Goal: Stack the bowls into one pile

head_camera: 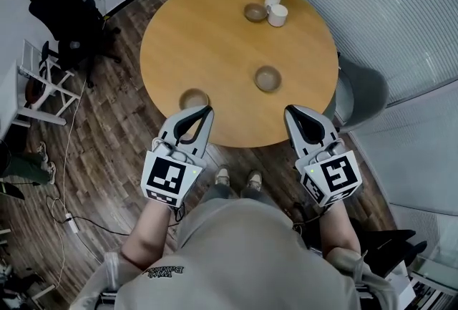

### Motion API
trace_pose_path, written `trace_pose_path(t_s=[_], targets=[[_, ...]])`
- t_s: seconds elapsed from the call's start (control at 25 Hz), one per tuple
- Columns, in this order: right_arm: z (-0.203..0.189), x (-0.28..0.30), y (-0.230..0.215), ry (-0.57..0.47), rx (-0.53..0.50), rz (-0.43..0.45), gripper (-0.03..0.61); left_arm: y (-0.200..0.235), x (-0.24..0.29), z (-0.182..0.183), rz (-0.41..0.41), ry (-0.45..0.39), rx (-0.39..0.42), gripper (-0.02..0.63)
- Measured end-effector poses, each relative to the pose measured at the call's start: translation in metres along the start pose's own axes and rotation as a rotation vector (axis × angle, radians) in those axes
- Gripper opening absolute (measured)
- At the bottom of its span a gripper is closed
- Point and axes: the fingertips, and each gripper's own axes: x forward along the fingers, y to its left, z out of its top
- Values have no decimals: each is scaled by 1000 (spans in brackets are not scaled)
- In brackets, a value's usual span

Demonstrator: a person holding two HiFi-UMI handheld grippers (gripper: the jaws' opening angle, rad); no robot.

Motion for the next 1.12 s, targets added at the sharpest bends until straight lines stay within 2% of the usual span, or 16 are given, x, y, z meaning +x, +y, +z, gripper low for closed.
trace_pose_path(t_s=[0.44,0.96,1.12], targets=[[1,34,2,-1,-11,94,31,21,-3,2,89,7,3,18],[-16,121,57,90,-20,338,35,82,-15,-27,213,78,9,18],[-27,143,90,145,-30,443,106,90,-20,-35,224,102,21,18]])
